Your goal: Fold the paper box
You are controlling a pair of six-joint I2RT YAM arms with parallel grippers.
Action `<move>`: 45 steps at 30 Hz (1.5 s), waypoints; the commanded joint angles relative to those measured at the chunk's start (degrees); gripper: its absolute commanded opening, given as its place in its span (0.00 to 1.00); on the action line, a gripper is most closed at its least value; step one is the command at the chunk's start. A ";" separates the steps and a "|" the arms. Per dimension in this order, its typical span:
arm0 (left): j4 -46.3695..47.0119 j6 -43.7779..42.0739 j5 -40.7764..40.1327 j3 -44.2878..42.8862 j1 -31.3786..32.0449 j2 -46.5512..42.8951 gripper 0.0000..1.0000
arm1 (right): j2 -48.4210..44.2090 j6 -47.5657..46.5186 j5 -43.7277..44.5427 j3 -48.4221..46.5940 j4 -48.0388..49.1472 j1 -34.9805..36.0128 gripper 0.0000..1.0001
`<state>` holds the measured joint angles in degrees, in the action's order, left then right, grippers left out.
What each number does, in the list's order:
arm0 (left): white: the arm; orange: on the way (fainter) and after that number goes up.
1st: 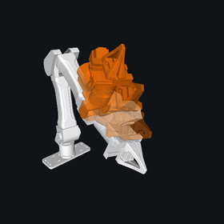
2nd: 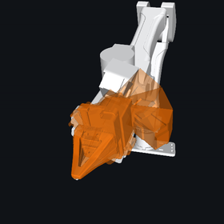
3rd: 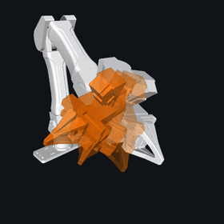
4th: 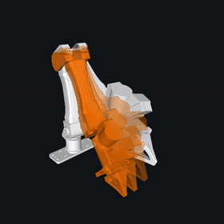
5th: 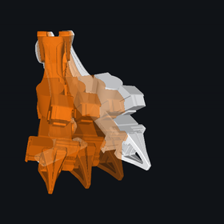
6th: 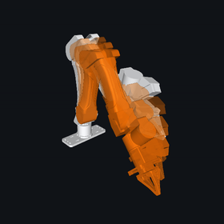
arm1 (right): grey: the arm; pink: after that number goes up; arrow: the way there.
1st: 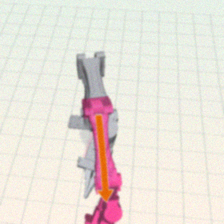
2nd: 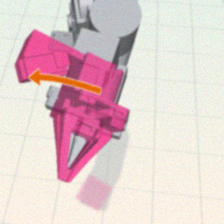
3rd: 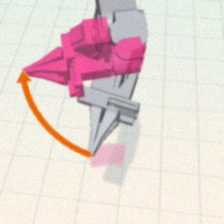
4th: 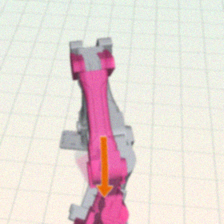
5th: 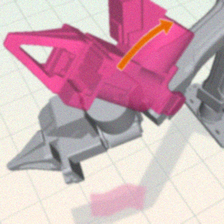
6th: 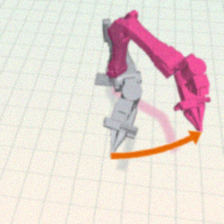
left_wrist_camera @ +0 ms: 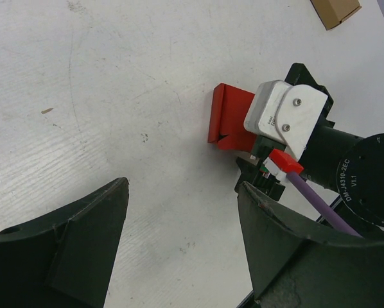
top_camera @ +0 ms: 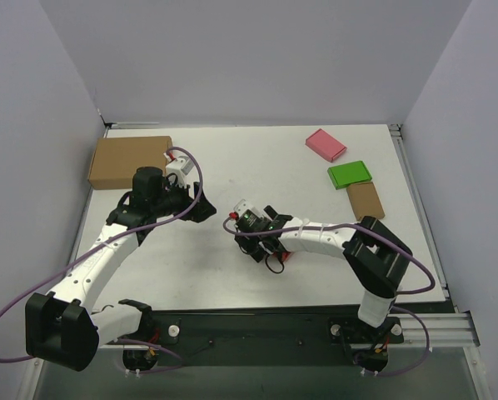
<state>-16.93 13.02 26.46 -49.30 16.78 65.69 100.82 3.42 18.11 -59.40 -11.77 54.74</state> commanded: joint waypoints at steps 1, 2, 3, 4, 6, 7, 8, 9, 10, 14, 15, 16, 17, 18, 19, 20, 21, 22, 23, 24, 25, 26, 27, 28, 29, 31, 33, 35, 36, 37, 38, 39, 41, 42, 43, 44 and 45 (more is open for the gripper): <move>2.25 -0.80 1.14 -0.10 -0.16 -1.00 0.78 | 3.42 0.71 7.37 1.21 -2.82 1.33 0.87; 2.25 -0.71 1.14 -0.10 -0.16 -1.00 0.79 | 3.51 1.06 7.81 1.21 -2.91 1.42 0.81; 2.25 -0.71 1.23 -0.10 -0.08 -1.00 0.78 | 3.69 1.06 7.73 1.30 -2.82 1.42 0.78; 2.25 -0.80 1.31 -0.18 -0.16 -1.18 0.78 | 3.86 1.24 7.82 1.39 -2.82 1.60 0.76; 2.25 -0.80 1.32 -0.10 -0.16 -1.18 0.78 | 4.04 1.76 7.12 1.39 -2.91 1.60 0.67; 2.25 -0.80 1.32 -0.18 -0.16 -1.27 0.78 | 4.39 1.85 6.77 1.39 -2.91 1.60 0.64; 2.25 -0.80 1.32 -0.18 -0.16 -1.27 0.78 | 4.48 1.94 6.42 1.21 -3.17 1.60 0.57; 2.25 -0.80 1.32 -0.10 -0.08 -1.44 0.78 | 4.65 2.03 6.06 1.21 -3.26 1.60 0.54; 2.25 -0.80 1.32 -0.10 -0.16 -1.44 0.78 | 4.91 2.03 5.37 1.21 -3.35 1.68 0.51; 2.34 -0.80 1.32 -0.01 -0.08 -1.44 0.78 | 4.92 1.42 3.95 1.04 -3.70 2.21 0.38; 2.34 -0.80 1.40 -0.10 -0.08 -1.44 0.78 | 4.83 1.15 3.60 1.04 -3.79 2.30 0.36; 2.34 -0.80 1.40 -0.01 -0.08 -1.44 0.78 | 4.57 1.15 3.34 1.04 -4.05 2.39 0.32; 2.34 -0.80 1.32 -0.01 -0.08 -1.44 0.78 | 4.30 0.98 2.81 1.04 -4.05 2.65 0.18; 2.34 -0.80 1.40 -0.10 -0.08 -1.44 0.78 | 3.52 1.06 2.72 1.21 -4.22 2.91 0.04; 2.34 -0.80 1.49 -0.01 -0.08 -1.44 0.78 | 3.08 1.32 2.63 1.39 -4.14 3.09 0.00; 2.34 -0.71 1.49 0.08 -0.08 -1.44 0.78 | 2.64 1.33 1.50 1.39 -4.14 3.18 0.00; 2.34 -0.54 1.58 0.25 -0.08 -1.53 0.78 | 1.94 1.24 0.71 1.39 -4.05 3.09 0.00; 2.34 -0.36 1.67 0.34 -0.08 -1.70 0.78 | 1.67 1.32 0.18 1.48 -4.14 3.35 0.00; 2.34 -0.27 1.67 0.52 -0.08 -1.71 0.78 | 1.40 1.15 -0.44 1.48 -4.05 3.44 0.00; 2.34 0.16 1.75 0.69 -0.08 -1.97 0.78 | 0.71 1.06 -1.23 1.48 -4.05 4.14 0.00; 2.43 0.43 1.84 0.78 -0.08 -2.23 0.78 | 0.26 0.97 -1.58 1.48 -4.05 4.67 0.00; 2.34 0.61 1.84 1.22 0.01 -2.50 0.78 | -0.26 0.97 -1.67 1.48 -4.14 5.20 0.00; 2.34 1.39 1.67 1.48 0.01 -3.11 0.78 | -1.57 1.06 -1.93 1.48 -4.05 6.33 0.00; 2.34 1.83 1.32 1.92 0.10 -3.46 0.78 | -2.28 1.32 -2.28 1.56 -4.14 6.78 0.00; 2.51 3.06 1.14 2.71 0.10 -3.81 0.78 | -3.07 2.11 -2.55 1.56 -4.14 7.13 0.00; 2.86 4.47 1.23 3.77 0.27 -4.60 0.78 | -5.80 3.17 -4.65 1.83 -4.05 7.31 0.00; 3.57 6.84 1.14 5.44 0.36 -5.04 0.78 | -8.08 4.49 -5.62 2.44 -3.70 7.31 0.00; 5.23 9.64 1.66 6.75 0.36 -5.22 0.78 | -9.58 5.19 -6.77 3.40 -2.56 7.31 0.00; 6.11 10.70 1.93 8.24 0.45 -5.31 0.78 | -10.80 5.54 -7.12 3.76 -2.21 7.31 0.00; 7.07 11.85 2.19 9.21 0.45 -5.40 0.78 | -11.25 5.81 -8.25 4.02 -1.33 7.31 0.00; 9.26 14.38 2.98 10.18 0.63 -5.22 0.78 | -11.69 5.89 -8.61 4.37 -0.89 7.31 0.00; 10.67 15.71 3.51 12.10 0.71 -5.14 0.78 | -12.30 6.07 -9.14 4.72 -0.54 7.31 0.00; 15.58 19.74 5.00 13.96 1.33 -3.83 0.78 | -12.75 6.16 -10.72 4.82 -0.10 7.31 0.00; 18.05 20.99 6.66 14.92 2.29 -3.12 0.78 | -13.01 6.07 -11.33 4.82 0.08 7.31 0.00; 19.90 21.87 7.46 16.50 2.82 -2.42 0.78 | -13.19 5.90 -11.95 4.82 0.17 7.31 0.00; 23.74 22.66 8.43 17.21 3.35 -0.76 0.78 | -13.36 5.90 -13.09 4.73 0.17 7.22 0.00; 25.44 22.58 10.70 17.74 3.79 0.13 0.78 | -13.71 5.72 -13.62 4.73 0.17 7.14 0.00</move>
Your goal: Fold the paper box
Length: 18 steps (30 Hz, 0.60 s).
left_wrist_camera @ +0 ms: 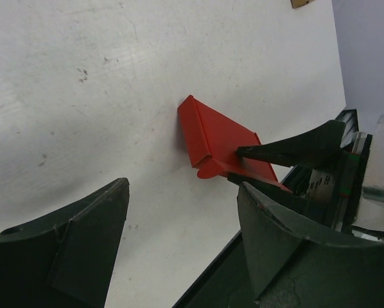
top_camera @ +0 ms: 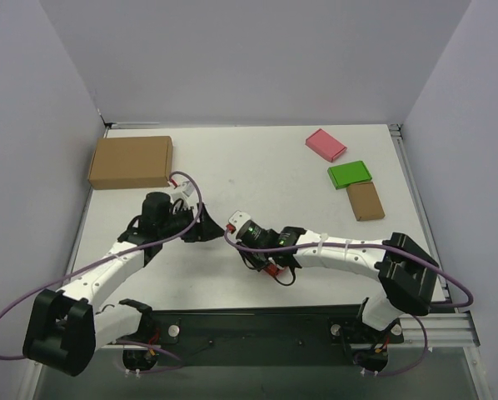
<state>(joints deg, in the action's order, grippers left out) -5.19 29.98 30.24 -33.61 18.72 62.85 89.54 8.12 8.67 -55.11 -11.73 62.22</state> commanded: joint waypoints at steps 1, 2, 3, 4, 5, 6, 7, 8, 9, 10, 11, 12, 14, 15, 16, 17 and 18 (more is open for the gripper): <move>14.85 5.44 7.63 3.10 2.02 3.59 0.78 | -2.52 0.85 -5.23 0.27 -0.05 -0.51 0.00; 17.99 5.53 8.34 3.89 2.11 3.86 0.78 | -2.87 0.76 -6.80 0.18 -0.14 -0.69 0.00; 20.29 5.97 8.43 4.77 2.20 3.42 0.78 | -3.14 0.58 -8.04 0.18 -0.40 -1.48 0.00; 22.48 6.41 8.08 7.30 2.37 2.81 0.78 | -3.40 0.58 -8.22 0.35 -0.49 -2.01 0.00; 25.90 6.93 7.56 8.37 2.46 1.15 0.78 | -3.67 0.49 -10.58 0.44 -0.49 -2.71 0.00; 27.41 6.94 7.21 9.60 2.72 0.18 0.78 | -4.36 0.58 -12.86 0.53 -0.58 -3.93 0.00; 28.38 6.68 5.98 10.39 3.68 -0.62 0.78 | -4.63 0.41 -13.84 0.79 -0.58 -4.73 0.00; 28.66 5.63 5.62 11.53 4.30 -2.02 0.78 | -5.24 0.06 -14.81 0.88 -0.58 -5.34 0.00; 28.74 4.92 5.19 11.89 5.26 -2.55 0.78 | -5.42 -0.12 -16.47 0.88 -0.58 -5.87 0.00; 28.83 4.13 4.75 12.24 6.14 -2.99 0.78 | -5.69 -0.30 -17.45 0.97 -0.58 -7.18 0.00; 28.49 2.21 3.52 12.68 8.41 -3.69 0.78 | -6.04 -0.82 -18.24 0.88 -0.58 -7.72 0.00; 28.31 1.50 2.73 12.77 9.31 -3.96 0.78 | -6.30 -1.09 -19.03 0.88 -0.75 -8.25 0.00; 28.22 -0.61 0.19 12.95 11.85 -4.23 0.78 | -6.57 -1.26 -21.93 0.62 -0.75 -10.09 0.00; 28.04 -1.14 -0.44 13.12 12.30 -4.23 0.78 | -6.57 -1.53 -22.98 0.62 -0.67 -10.79 0.00; 28.22 -1.76 -1.23 13.13 12.65 -3.97 0.78 | -6.39 -1.79 -24.47 0.62 -0.67 -11.93 0.00; 28.22 -2.72 -1.84 13.04 12.92 -3.27 0.78 | -6.04 -1.97 -25.27 0.62 -0.67 -12.29 0.00; 27.96 -3.17 -3.24 12.60 13.09 -2.82 0.78 | -5.87 -2.40 -25.80 0.62 -0.58 -12.73 0.00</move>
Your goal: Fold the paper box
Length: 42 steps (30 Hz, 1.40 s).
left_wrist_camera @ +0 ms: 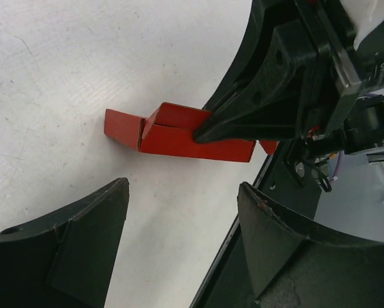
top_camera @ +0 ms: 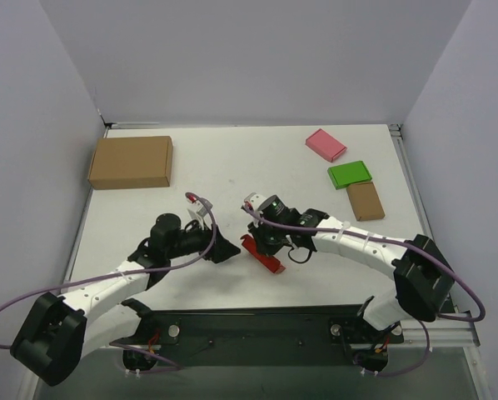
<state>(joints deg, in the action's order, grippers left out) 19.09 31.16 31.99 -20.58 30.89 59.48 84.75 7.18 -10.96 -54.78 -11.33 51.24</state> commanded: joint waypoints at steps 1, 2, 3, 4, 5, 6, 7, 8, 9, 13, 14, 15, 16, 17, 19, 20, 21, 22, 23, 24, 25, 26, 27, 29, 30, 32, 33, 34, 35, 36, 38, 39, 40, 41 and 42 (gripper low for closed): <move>3.58 -4.79 -5.35 -0.78 0.92 1.15 0.78 | -0.82 -1.73 -6.53 0.29 -1.06 -2.02 0.00; 3.41 -5.75 -5.70 -1.13 0.92 2.47 0.78 | -0.38 -1.82 -7.14 0.29 -1.06 -2.55 0.00; 3.58 -6.02 -6.93 -1.83 1.27 3.26 0.78 | -0.11 -1.91 -7.32 0.38 -1.06 -2.73 0.00; 4.19 -6.89 -7.37 -2.18 1.45 3.97 0.78 | 0.06 -1.99 -7.49 0.38 -1.06 -2.90 0.00; 4.55 -7.42 -7.64 -2.45 1.71 5.80 0.78 | 0.33 -1.99 -7.41 0.47 -1.06 -3.25 0.00; 4.90 -7.77 -8.16 -2.80 2.06 6.69 0.78 | 0.24 -2.08 -7.49 0.56 -0.97 -3.26 0.00; 5.25 -8.56 -8.52 -3.76 2.24 7.57 0.78 | 0.41 -2.08 -7.50 0.64 -0.97 -3.34 0.00; 5.86 -8.83 -8.78 -4.12 2.50 9.40 0.78 | 0.42 -2.08 -7.41 0.64 -0.97 -3.43 0.00; 6.48 -9.09 -8.87 -4.73 2.85 10.38 0.78 | 0.50 -2.17 -7.41 0.64 -0.88 -3.52 0.00; 10.60 -9.27 -9.75 -6.75 4.52 14.69 0.77 | 0.42 -2.26 -7.67 0.64 -1.06 -3.96 0.00; 11.66 -9.19 -9.49 -7.19 4.70 16.09 0.77 | 0.42 -2.26 -7.67 0.64 -1.06 -4.05 0.00; 12.71 -9.10 -9.31 -7.28 4.87 16.80 0.77 | 0.33 -2.26 -7.76 0.64 -1.15 -4.31 0.00; 14.38 -9.01 -9.14 -7.54 5.05 17.50 0.77 | 0.33 -2.17 -7.76 0.64 -1.23 -4.31 0.00; 14.92 -9.01 -8.88 -7.81 5.31 18.81 0.76 | 0.33 -2.26 -7.85 0.64 -1.15 -4.40 0.00; 15.27 -9.44 -8.78 -8.25 5.49 20.57 0.73 | 0.33 -2.35 -7.85 0.64 -1.23 -4.66 0.00; 15.36 -9.54 -8.87 -8.34 5.58 21.11 0.72 | 0.41 -2.26 -7.93 0.64 -1.32 -4.75 0.00; 15.45 -9.62 -8.70 -8.51 5.58 21.55 0.69 | 0.42 -2.17 -7.85 0.56 -1.32 -4.84 0.00; 15.88 -9.88 -8.61 -8.43 5.67 22.42 0.67 | 0.42 -2.00 -7.76 0.56 -1.41 -4.75 0.00; 16.24 -9.89 -8.61 -8.43 5.75 22.87 0.65 | 0.24 -1.99 -7.59 0.56 -1.59 -4.75 0.00; 16.68 -9.97 -8.00 -8.43 5.84 23.22 0.62 | 0.33 -1.73 -7.50 0.47 -1.50 -4.75 0.00; 17.29 -9.98 -7.73 -8.43 5.93 24.00 0.55 | 0.24 -1.64 -7.23 0.47 -1.59 -4.84 0.00; 17.47 -9.98 -7.38 -8.51 6.19 24.36 0.52 | 0.24 -1.47 -7.15 0.38 -1.59 -4.92 0.02; 17.64 -9.98 -7.38 -8.51 6.37 24.62 0.50 | 0.24 -1.03 -7.06 0.29 -1.59 -4.84 0.04; 17.91 -10.06 -7.55 -8.43 6.72 25.15 0.45 | 0.15 -0.68 -6.79 0.12 -1.67 -4.84 0.10; 18.00 -10.06 -7.82 -8.34 6.90 25.33 0.45 | 0.07 -0.15 -6.79 -0.14 -1.67 -4.92 0.12; 18.26 -9.98 -8.17 -8.25 7.07 25.51 0.42 | 0.06 0.38 -6.09 -0.41 -1.76 -4.84 0.23; 18.26 -9.98 -8.43 -8.34 7.25 25.59 0.41 | -0.11 0.64 -5.92 -0.85 -1.94 -4.84 0.26; 18.09 -9.98 -8.61 -8.51 7.42 25.77 0.40 | -0.29 1.34 -5.57 -1.02 -2.37 -4.84 0.30; 18.00 -9.98 -8.78 -8.51 7.60 25.94 0.40 | -0.29 1.52 -5.56 -1.29 -2.47 -4.75 0.37; 17.65 -10.15 -8.96 -8.77 7.69 26.03 0.40 | -0.37 1.70 -5.56 -1.38 -2.55 -4.75 0.40; 16.86 -10.33 -9.92 -9.13 8.30 26.21 0.39 | -0.81 2.05 -5.65 -1.55 -2.64 -4.49 0.49; 16.25 -10.50 -10.10 -9.39 8.48 26.30 0.39 | -0.90 1.96 -4.87 -1.55 -2.82 -3.96 0.52; 16.07 -10.50 -10.71 -9.48 8.83 26.47 0.39 | -0.90 1.96 -4.34 -1.64 -3.25 -3.44 0.54; 15.80 -10.59 -10.89 -9.74 8.92 26.47 0.39 | -0.82 1.87 -3.55 -1.73 -3.52 -3.00 0.57; 15.37 -10.59 -11.15 -9.83 9.09 26.56 0.39 | -0.73 1.70 -1.71 -1.73 -3.78 -1.60 0.58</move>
<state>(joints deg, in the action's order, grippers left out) 36.51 22.17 22.81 -28.64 38.98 85.01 84.84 8.56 -16.10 -54.78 -12.43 46.68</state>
